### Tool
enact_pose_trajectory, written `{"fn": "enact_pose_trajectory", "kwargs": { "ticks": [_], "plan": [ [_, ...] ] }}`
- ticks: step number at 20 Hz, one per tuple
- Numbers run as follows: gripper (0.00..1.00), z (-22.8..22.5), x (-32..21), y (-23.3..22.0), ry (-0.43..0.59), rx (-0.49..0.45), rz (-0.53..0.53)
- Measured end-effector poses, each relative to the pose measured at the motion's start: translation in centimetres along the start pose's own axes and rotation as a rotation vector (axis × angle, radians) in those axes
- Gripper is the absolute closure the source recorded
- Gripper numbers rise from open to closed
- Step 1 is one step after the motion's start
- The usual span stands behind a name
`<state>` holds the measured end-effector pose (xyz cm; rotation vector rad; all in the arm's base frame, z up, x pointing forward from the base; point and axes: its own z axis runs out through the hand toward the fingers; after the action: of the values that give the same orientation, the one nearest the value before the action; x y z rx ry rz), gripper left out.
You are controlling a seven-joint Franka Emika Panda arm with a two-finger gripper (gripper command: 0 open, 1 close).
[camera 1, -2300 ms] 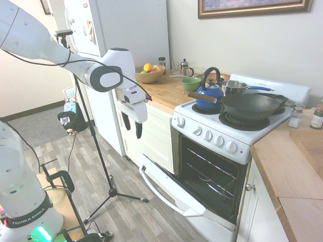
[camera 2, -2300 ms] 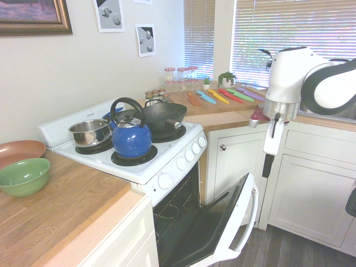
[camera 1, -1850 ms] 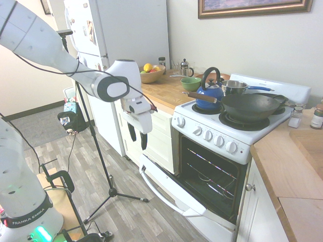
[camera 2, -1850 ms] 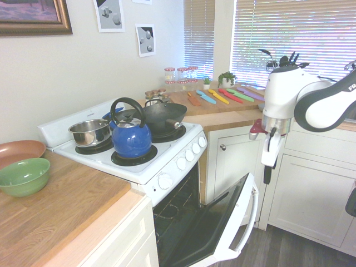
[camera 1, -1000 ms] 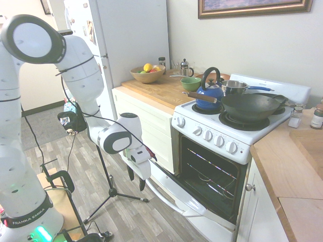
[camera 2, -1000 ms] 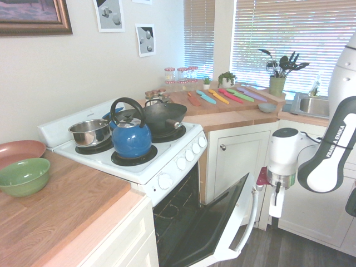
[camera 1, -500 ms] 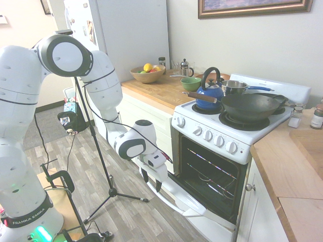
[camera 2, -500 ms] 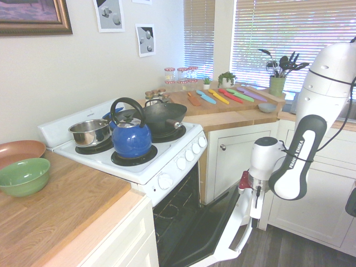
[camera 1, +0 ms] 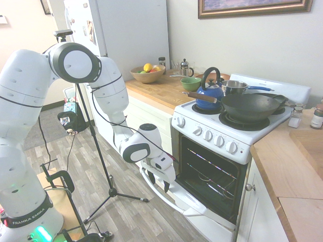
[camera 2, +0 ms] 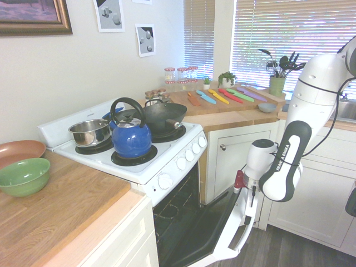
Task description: Close the oven
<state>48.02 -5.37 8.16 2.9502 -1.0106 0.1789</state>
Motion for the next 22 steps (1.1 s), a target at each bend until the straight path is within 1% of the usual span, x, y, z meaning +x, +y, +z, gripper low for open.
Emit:
{"fn": "enact_pose_trajectory", "kwargs": {
  "ticks": [5, 9, 11, 13, 15, 17, 19, 20, 22],
  "plan": [
    [0.00, -0.1, 0.6, -0.5, 0.050, 0.026, -0.002],
    [0.00, -1.4, 1.9, -2.9, 0.106, 0.056, -0.012],
    [0.00, -3.9, 5.6, -5.9, 0.127, 0.065, -0.028],
    [0.00, -7.1, 9.2, -9.8, 0.163, 0.093, -0.054],
    [0.00, -9.8, 10.7, -13.6, 0.179, 0.108, -0.057],
    [0.00, -12.5, 10.8, -16.8, 0.211, 0.115, -0.049],
    [0.00, -14.9, 9.4, -19.1, 0.235, 0.120, -0.056],
    [0.00, -16.0, 8.4, -19.5, 0.236, 0.116, -0.056],
    [0.00, -17.8, 5.7, -19.0, 0.206, 0.091, -0.042]
  ]
}}
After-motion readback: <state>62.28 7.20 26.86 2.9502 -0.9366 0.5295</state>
